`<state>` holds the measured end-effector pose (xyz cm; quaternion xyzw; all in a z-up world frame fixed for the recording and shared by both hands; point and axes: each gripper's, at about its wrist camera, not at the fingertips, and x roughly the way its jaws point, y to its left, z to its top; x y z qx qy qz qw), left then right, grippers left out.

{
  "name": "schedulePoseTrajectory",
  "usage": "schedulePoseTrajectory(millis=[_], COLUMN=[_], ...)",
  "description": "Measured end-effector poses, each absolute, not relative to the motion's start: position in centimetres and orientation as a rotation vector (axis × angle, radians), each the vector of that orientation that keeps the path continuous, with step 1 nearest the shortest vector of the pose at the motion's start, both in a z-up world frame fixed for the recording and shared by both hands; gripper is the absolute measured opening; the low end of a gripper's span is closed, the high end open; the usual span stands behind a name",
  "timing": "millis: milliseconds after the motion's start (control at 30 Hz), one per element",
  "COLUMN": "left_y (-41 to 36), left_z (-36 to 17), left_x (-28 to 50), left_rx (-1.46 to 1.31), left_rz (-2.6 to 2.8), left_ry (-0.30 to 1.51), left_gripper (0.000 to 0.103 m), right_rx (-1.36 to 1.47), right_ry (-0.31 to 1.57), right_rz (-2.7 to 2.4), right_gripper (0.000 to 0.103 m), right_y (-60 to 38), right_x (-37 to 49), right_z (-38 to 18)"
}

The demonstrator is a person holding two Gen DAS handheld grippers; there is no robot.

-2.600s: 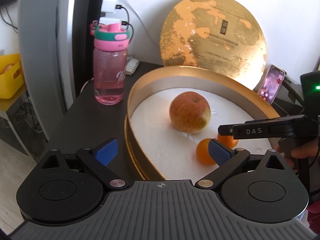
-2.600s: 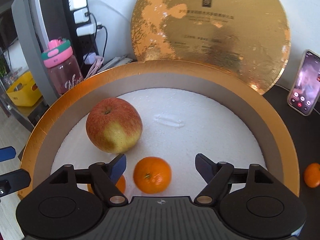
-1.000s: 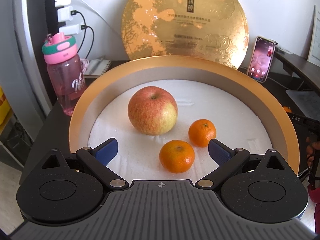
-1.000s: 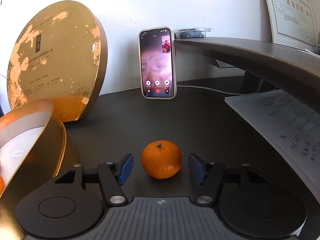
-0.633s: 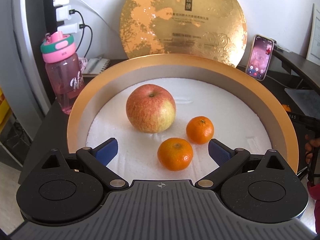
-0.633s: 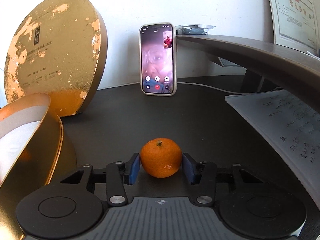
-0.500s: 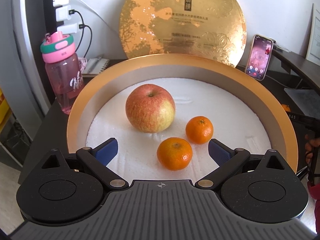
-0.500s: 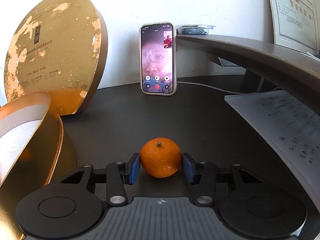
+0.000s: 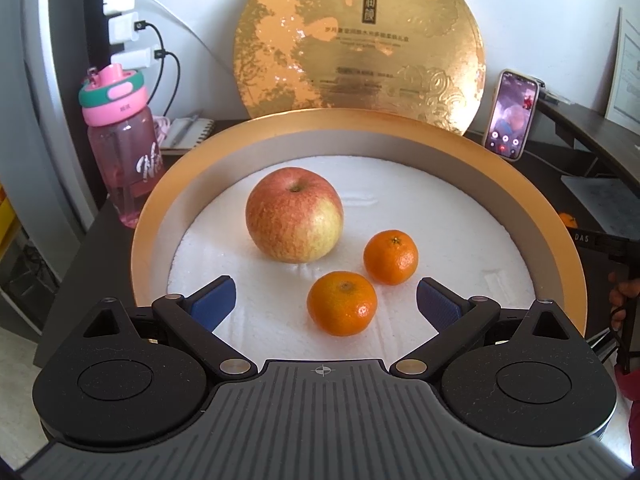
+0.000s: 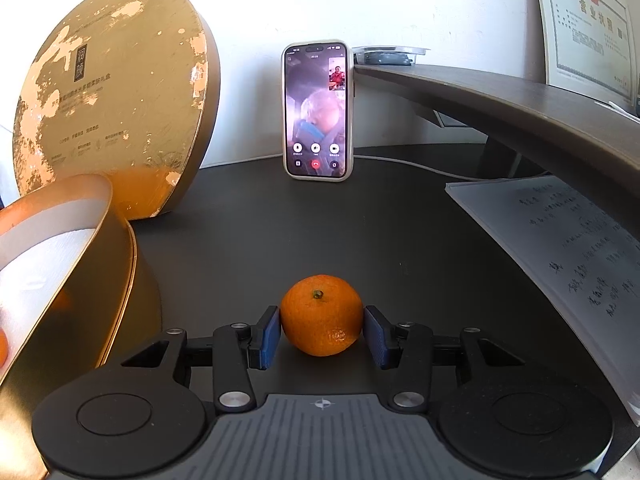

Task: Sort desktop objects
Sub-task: 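Close the right gripper on the last mandarin orange, then carry the mandarin into the gold box with the right gripper and release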

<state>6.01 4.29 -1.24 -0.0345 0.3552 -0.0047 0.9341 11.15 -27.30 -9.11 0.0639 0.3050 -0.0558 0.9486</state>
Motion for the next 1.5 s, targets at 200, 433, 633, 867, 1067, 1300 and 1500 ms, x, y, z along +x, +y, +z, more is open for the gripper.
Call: schedulePoseTrajectory(millis=[200, 433, 633, 867, 1067, 1300, 1500], left_y=[4.3, 2.8, 3.0, 6.2, 8.7, 10.6, 10.3], left_z=[-1.1, -0.7, 0.0, 0.4, 0.7, 0.9, 0.7], left_x=[5.4, 3.7, 1.5, -0.4, -1.7, -2.2, -2.7], left_rx=[-0.076, -0.053, -0.036, -0.083, -0.124, -0.169, -0.168], left_rz=[-0.026, -0.124, -0.148, -0.088, -0.03, 0.015, 0.016], left_ry=[0.728, 0.726, 0.685, 0.668, 0.651, 0.641, 0.651], left_gripper=[0.1, 0.1, 0.1, 0.1, 0.1, 0.1, 0.1], right_rx=[0.119, 0.116, 0.059, -0.004, -0.032, -0.099, -0.146], right_ry=[0.646, 0.574, 0.442, 0.527, 0.631, 0.727, 0.82], right_rz=[-0.116, -0.107, 0.053, 0.271, 0.345, 0.393, 0.388], right_gripper=[0.045, 0.045, 0.045, 0.045, 0.045, 0.045, 0.045], right_y=[-26.7, -25.5, -20.8, -13.7, -10.4, -7.7, -6.2], right_x=[9.5, 6.3, 3.1, 3.3, 4.0, 5.3, 6.9], right_z=[-8.8, -5.5, -0.4, -0.7, -2.6, -3.5, -4.6])
